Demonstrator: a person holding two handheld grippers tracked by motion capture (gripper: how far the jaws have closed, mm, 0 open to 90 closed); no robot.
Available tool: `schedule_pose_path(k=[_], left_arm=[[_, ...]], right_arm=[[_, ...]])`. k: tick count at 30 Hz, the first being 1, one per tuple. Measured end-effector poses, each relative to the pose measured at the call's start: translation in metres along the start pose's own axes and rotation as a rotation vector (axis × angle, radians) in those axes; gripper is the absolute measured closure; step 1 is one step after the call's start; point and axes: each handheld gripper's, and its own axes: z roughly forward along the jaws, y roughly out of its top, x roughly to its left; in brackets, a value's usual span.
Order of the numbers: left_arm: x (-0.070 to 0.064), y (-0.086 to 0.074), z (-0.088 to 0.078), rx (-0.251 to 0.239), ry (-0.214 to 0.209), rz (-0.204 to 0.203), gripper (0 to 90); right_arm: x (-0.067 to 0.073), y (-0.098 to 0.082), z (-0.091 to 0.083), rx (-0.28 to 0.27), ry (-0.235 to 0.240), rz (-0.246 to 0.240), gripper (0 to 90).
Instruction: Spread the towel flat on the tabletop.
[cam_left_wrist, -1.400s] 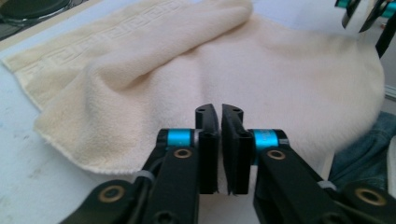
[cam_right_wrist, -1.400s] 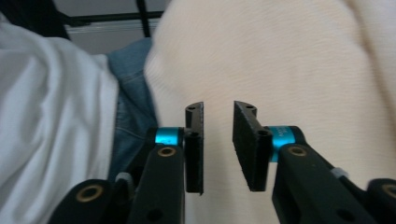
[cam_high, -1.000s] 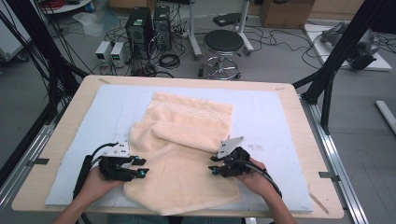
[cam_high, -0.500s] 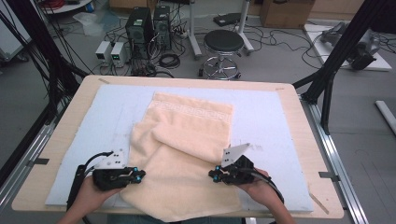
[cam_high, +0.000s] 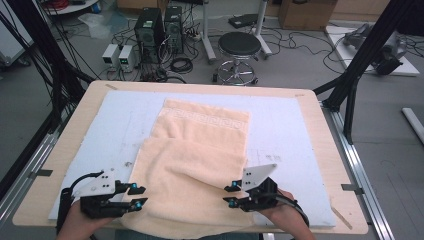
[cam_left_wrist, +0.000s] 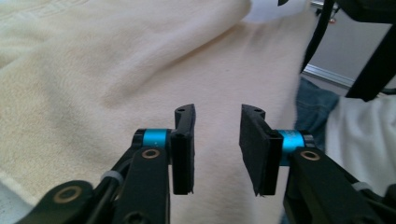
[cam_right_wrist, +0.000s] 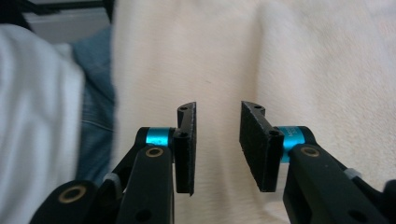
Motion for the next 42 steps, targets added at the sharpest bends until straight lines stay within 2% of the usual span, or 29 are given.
schedule_pose_path(k=[1, 3, 5, 7, 9, 10, 11, 13, 15, 16, 18, 19, 21, 25, 28, 30, 31, 33, 35, 36, 38, 40, 42], left_arm=[[0.005, -0.003, 0.007, 0.018, -0.001, -0.015, 60.4], [0.015, -0.008, 0.019, 0.064, 0.005, -0.020, 56.1], [0.024, -0.012, 0.029, 0.098, -0.011, -0.043, 55.8], [0.030, -0.014, 0.038, 0.137, -0.027, -0.044, 58.4], [0.031, -0.016, 0.047, 0.172, -0.029, -0.039, 66.2], [0.032, -0.015, 0.048, 0.163, -0.019, -0.035, 69.3], [0.035, -0.013, 0.049, 0.168, -0.022, -0.051, 71.5], [0.039, -0.010, 0.050, 0.149, 0.030, -0.054, 70.0], [0.046, -0.007, 0.052, 0.142, 0.053, -0.070, 68.4], [0.049, -0.005, 0.053, 0.132, 0.071, -0.080, 67.4], [0.054, -0.002, 0.054, 0.122, 0.077, -0.089, 66.6], [0.056, -0.001, 0.053, 0.109, 0.078, -0.091, 65.9], [0.055, 0.001, 0.051, 0.090, 0.074, -0.089, 64.6], [0.054, 0.001, 0.043, 0.081, 0.079, -0.070, 62.3], [0.054, -0.002, 0.036, 0.075, 0.083, -0.065, 60.4], [0.053, -0.006, 0.034, 0.083, 0.087, -0.060, 59.2], [0.053, -0.008, 0.034, 0.093, 0.087, -0.062, 59.0], [0.053, -0.014, 0.035, 0.109, 0.081, -0.067, 58.2], [0.054, -0.018, 0.037, 0.127, 0.069, -0.067, 57.3], [0.054, -0.020, 0.040, 0.140, 0.047, -0.068, 56.1], [0.054, -0.023, 0.042, 0.121, 0.023, -0.063, 50.2], [0.055, -0.024, 0.041, 0.117, 0.034, -0.068, 53.6], [0.055, -0.025, 0.041, 0.107, 0.053, -0.066, 62.3]], right_arm=[[-0.005, -0.002, 0.007, 0.015, -0.018, -0.006, 60.7], [-0.016, -0.005, 0.017, 0.055, -0.089, 0.004, 54.5], [-0.026, -0.005, 0.025, 0.088, -0.161, 0.019, 54.3], [-0.035, -0.005, 0.031, 0.118, -0.167, 0.017, 62.9], [-0.042, -0.006, 0.035, 0.163, -0.147, 0.013, 77.9], [-0.046, -0.007, 0.036, 0.169, -0.151, 0.018, 80.3], [-0.050, -0.007, 0.034, 0.159, -0.160, 0.037, 81.1], [-0.057, -0.006, 0.030, 0.143, -0.178, 0.057, 80.8], [-0.064, -0.004, 0.026, 0.133, -0.207, 0.073, 79.5], [-0.068, -0.004, 0.025, 0.138, -0.220, 0.079, 78.1], [-0.076, -0.006, 0.026, 0.131, -0.262, 0.109, 70.7], [-0.080, -0.008, 0.026, 0.113, -0.251, 0.138, 67.8], [-0.082, -0.009, 0.023, 0.092, -0.236, 0.153, 63.4], [-0.068, -0.005, 0.004, 0.003, -0.231, 0.109, 60.9], [-0.054, -0.001, -0.007, -0.041, -0.196, 0.052, 61.1], [-0.044, 0.000, -0.007, -0.037, -0.158, 0.016, 61.9], [-0.040, -0.002, -0.005, -0.021, -0.138, -0.005, 62.0], [-0.037, -0.007, 0.002, 0.017, -0.120, -0.016, 62.1], [-0.039, -0.015, 0.012, 0.055, -0.093, 0.008, 61.5], [-0.041, -0.018, 0.017, 0.078, -0.081, 0.027, 60.8], [-0.046, -0.022, 0.026, 0.121, -0.054, 0.056, 60.5], [-0.048, -0.024, 0.034, 0.149, -0.040, 0.067, 64.8], [-0.049, -0.025, 0.035, 0.127, -0.033, 0.072, 75.1]])
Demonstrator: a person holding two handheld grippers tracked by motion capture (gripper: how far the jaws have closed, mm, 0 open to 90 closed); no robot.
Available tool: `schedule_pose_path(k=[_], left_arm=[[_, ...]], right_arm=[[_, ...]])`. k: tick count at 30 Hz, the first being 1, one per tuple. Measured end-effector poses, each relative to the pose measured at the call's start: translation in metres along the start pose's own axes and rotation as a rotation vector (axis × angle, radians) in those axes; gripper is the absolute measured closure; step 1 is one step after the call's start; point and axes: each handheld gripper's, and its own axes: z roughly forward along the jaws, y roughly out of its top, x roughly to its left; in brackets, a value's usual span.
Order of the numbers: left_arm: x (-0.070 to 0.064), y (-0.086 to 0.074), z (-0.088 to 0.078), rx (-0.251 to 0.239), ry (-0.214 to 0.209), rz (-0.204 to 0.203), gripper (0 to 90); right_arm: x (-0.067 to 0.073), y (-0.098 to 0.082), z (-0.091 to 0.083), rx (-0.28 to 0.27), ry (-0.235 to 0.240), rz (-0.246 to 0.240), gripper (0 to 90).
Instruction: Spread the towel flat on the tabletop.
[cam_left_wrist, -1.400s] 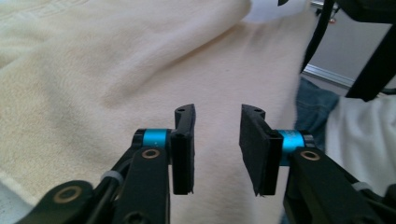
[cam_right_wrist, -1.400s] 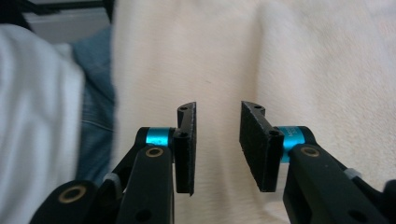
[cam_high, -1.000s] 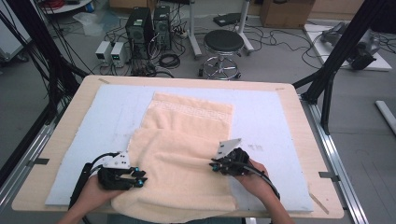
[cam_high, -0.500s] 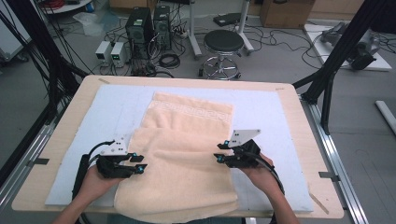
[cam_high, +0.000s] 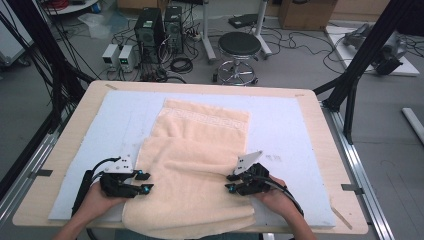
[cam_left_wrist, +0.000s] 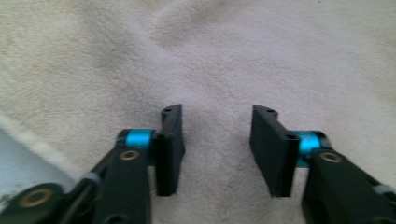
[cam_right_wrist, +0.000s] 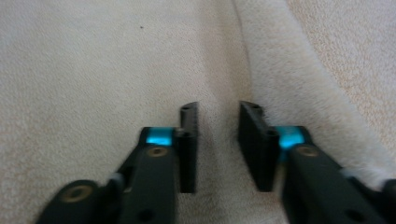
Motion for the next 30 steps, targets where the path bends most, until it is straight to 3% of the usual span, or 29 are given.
schedule_pose_path(k=[2, 5, 7, 9, 13, 16, 18, 20, 22, 25, 27, 30], left_arm=[[-0.001, 0.000, 0.001, -0.005, 0.011, -0.011, 72.7], [-0.007, 0.003, 0.000, 0.013, 0.019, -0.001, 84.6], [-0.014, 0.005, -0.004, 0.014, 0.000, 0.016, 85.6], [-0.023, 0.008, -0.013, -0.015, -0.016, 0.035, 85.9], [-0.049, 0.010, -0.039, -0.077, -0.033, 0.072, 85.9], [-0.071, 0.010, -0.058, -0.103, -0.052, 0.106, 85.9], [-0.082, 0.008, -0.066, -0.112, -0.074, 0.121, 85.7], [-0.086, 0.005, -0.069, -0.120, -0.073, 0.119, 81.9], [-0.080, 0.005, -0.066, -0.123, -0.064, 0.109, 72.7], [-0.065, 0.007, -0.054, -0.118, -0.050, 0.093, 66.2], [-0.054, 0.011, -0.042, -0.096, -0.038, 0.094, 62.8], [-0.038, 0.013, -0.021, -0.056, -0.057, 0.068, 61.1]], right_arm=[[0.002, 0.000, 0.000, -0.002, 0.006, -0.003, 83.3], [0.005, -0.001, -0.001, -0.008, 0.014, 0.000, 85.9], [0.010, 0.000, -0.005, -0.012, 0.030, 0.005, 86.0], [0.019, 0.001, -0.014, -0.045, 0.049, 0.000, 86.1], [0.046, 0.004, -0.038, -0.104, 0.040, -0.030, 86.0], [0.064, 0.003, -0.057, -0.143, 0.075, -0.029, 86.0], [0.077, 0.003, -0.067, -0.164, 0.131, -0.034, 84.8], [0.086, 0.004, -0.072, -0.183, 0.159, -0.044, 75.0], [0.086, 0.005, -0.077, -0.217, 0.155, -0.037, 71.1], [0.069, 0.008, -0.074, -0.207, 0.069, -0.030, 66.6], [0.055, 0.009, -0.063, -0.160, 0.012, -0.041, 63.2], [0.033, 0.006, -0.038, -0.090, -0.022, -0.041, 61.1]])
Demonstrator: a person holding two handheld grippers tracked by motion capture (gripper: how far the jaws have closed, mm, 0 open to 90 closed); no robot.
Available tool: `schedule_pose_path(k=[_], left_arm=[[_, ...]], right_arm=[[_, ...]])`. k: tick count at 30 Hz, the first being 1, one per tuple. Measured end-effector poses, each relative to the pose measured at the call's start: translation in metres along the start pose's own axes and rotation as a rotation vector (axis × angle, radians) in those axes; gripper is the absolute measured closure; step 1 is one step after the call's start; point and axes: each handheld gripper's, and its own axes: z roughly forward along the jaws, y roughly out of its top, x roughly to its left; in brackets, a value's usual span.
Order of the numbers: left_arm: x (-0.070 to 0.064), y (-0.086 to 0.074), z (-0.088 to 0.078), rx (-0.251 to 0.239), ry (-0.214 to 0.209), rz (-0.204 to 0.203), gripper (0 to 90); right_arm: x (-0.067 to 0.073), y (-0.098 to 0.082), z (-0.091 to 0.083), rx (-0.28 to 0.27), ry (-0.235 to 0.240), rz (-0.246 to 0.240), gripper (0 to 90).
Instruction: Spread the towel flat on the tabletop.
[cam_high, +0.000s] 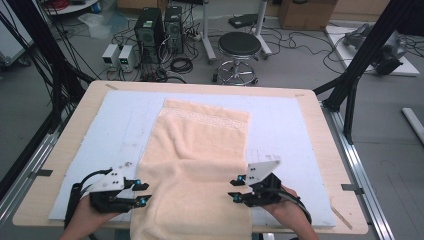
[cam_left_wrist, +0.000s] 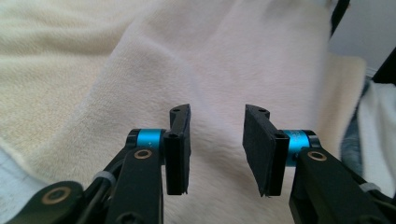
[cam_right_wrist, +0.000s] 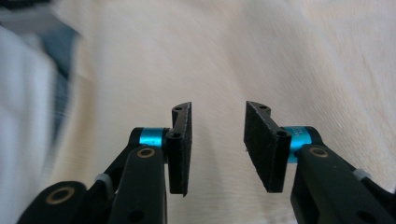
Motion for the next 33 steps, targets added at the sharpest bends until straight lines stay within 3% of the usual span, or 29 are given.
schedule_pose_path(k=[3, 5, 7, 8, 9, 13, 17, 19, 20, 23, 26, 31, 33], left_arm=[[0.011, -0.003, 0.019, 0.075, -0.030, -0.003, 61.1], [0.012, -0.007, 0.028, 0.101, -0.049, 0.005, 63.9], [0.012, -0.009, 0.028, 0.081, -0.034, 0.016, 71.7], [0.012, -0.009, 0.028, 0.082, -0.048, 0.009, 77.5], [0.011, -0.009, 0.027, 0.080, -0.049, 0.000, 82.6], [0.002, -0.007, 0.015, 0.071, -0.052, 0.019, 86.2], [-0.016, -0.007, -0.012, 0.003, -0.073, 0.039, 86.0], [-0.020, -0.007, -0.020, -0.016, -0.069, 0.035, 80.6], [-0.019, -0.007, -0.022, -0.018, -0.058, 0.030, 75.3], [-0.008, -0.003, -0.022, -0.034, -0.017, 0.015, 67.0], [0.008, 0.005, -0.014, -0.048, 0.028, 0.003, 63.6], [0.049, 0.025, 0.008, -0.068, 0.116, -0.053, 56.6], [0.065, 0.032, 0.015, -0.087, 0.175, -0.061, 54.1]], right_arm=[[-0.014, -0.006, 0.021, 0.063, 0.007, 0.018, 61.7], [-0.017, -0.009, 0.033, 0.115, 0.025, 0.012, 67.1], [-0.017, -0.012, 0.035, 0.098, 0.058, 0.030, 79.8], [-0.017, -0.012, 0.035, 0.095, 0.067, 0.027, 84.9], [-0.016, -0.012, 0.035, 0.093, 0.067, 0.015, 85.9], [-0.005, -0.010, 0.027, 0.080, 0.116, 0.010, 86.5], [0.021, -0.007, 0.004, 0.009, 0.161, -0.021, 84.7], [0.030, -0.006, -0.006, -0.030, 0.170, -0.015, 69.7], [0.030, -0.004, -0.009, -0.035, 0.171, 0.005, 69.6], [0.021, 0.003, -0.016, -0.044, 0.102, -0.012, 65.9], [-0.001, 0.011, -0.018, -0.034, 0.011, -0.002, 62.9], [-0.060, 0.018, -0.012, -0.032, -0.161, 0.054, 57.5], [-0.085, 0.018, -0.008, -0.052, -0.195, 0.097, 57.5]])
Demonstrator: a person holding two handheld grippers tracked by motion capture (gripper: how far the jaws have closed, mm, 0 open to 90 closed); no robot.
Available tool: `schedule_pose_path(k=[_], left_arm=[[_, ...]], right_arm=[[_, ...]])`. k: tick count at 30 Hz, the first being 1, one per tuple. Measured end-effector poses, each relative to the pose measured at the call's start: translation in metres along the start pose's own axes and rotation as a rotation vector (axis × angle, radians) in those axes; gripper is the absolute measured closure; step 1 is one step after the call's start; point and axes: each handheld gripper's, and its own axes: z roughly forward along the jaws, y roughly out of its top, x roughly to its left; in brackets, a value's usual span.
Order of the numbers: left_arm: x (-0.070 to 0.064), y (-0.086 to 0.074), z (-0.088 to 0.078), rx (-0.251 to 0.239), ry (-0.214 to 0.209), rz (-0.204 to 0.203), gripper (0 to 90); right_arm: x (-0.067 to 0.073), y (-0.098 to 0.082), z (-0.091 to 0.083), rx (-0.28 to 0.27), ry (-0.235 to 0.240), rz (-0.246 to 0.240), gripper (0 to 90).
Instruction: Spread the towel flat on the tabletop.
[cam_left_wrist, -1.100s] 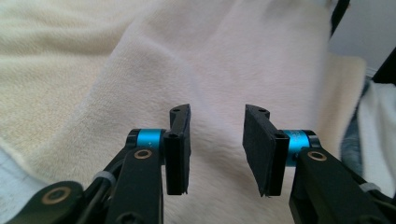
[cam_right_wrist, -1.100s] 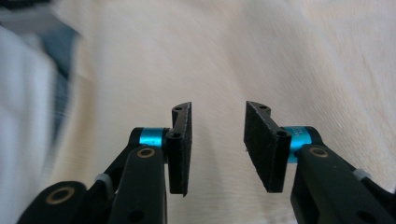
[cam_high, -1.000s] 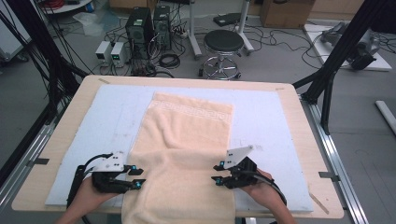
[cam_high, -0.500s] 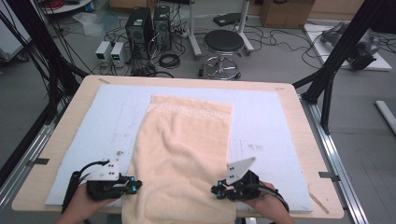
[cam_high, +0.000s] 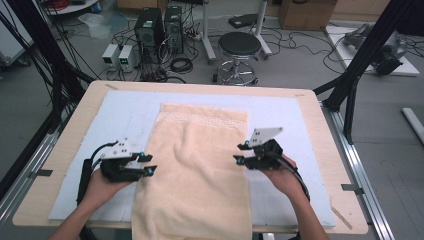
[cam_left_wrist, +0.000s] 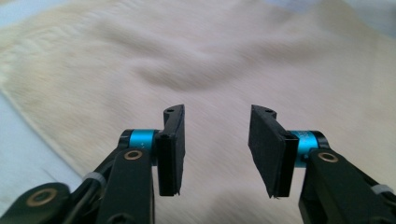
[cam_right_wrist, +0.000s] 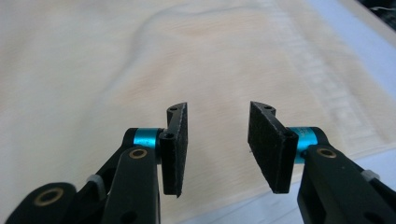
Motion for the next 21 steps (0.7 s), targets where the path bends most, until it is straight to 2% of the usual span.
schedule_pose_path(k=[2, 5, 7, 9, 11, 13, 14, 15, 16, 17, 18, 19, 21], left_arm=[[0.015, 0.007, 0.012, 0.011, 0.039, -0.022, 54.0], [0.040, 0.013, 0.029, 0.024, 0.061, -0.107, 54.8], [0.053, 0.014, 0.041, 0.058, 0.109, -0.126, 55.1], [0.065, 0.014, 0.056, 0.114, 0.154, -0.131, 55.3], [0.072, 0.013, 0.065, 0.137, 0.188, -0.128, 55.7], [0.079, 0.011, 0.073, 0.143, 0.222, -0.142, 57.2], [0.081, 0.009, 0.076, 0.149, 0.237, -0.153, 57.9], [0.084, 0.005, 0.079, 0.157, 0.238, -0.168, 58.6], [0.085, 0.004, 0.079, 0.134, 0.233, -0.187, 59.5], [0.086, 0.003, 0.079, 0.128, 0.239, -0.202, 63.7], [0.087, 0.003, 0.079, 0.122, 0.240, -0.198, 69.6], [0.087, 0.004, 0.080, 0.120, 0.239, -0.183, 80.5], [0.088, 0.005, 0.081, 0.124, 0.256, -0.179, 86.2]], right_arm=[[-0.022, 0.000, 0.011, -0.006, -0.032, 0.033, 56.3], [-0.049, -0.004, 0.029, 0.005, -0.052, 0.089, 55.1], [-0.062, -0.007, 0.042, 0.023, -0.061, 0.114, 54.3], [-0.071, -0.011, 0.055, 0.055, -0.071, 0.139, 54.0], [-0.079, -0.013, 0.067, 0.096, -0.089, 0.143, 54.7], [-0.086, -0.014, 0.075, 0.115, -0.118, 0.148, 57.5], [-0.089, -0.016, 0.078, 0.127, -0.121, 0.167, 59.8], [-0.092, -0.017, 0.081, 0.150, -0.120, 0.183, 61.2], [-0.095, -0.019, 0.082, 0.134, -0.096, 0.216, 67.5], [-0.097, -0.020, 0.082, 0.123, -0.071, 0.238, 72.9], [-0.099, -0.020, 0.082, 0.127, -0.055, 0.227, 84.5], [-0.099, -0.018, 0.082, 0.137, -0.039, 0.221, 85.7], [-0.101, -0.011, 0.083, 0.164, -0.057, 0.203, 86.8]])
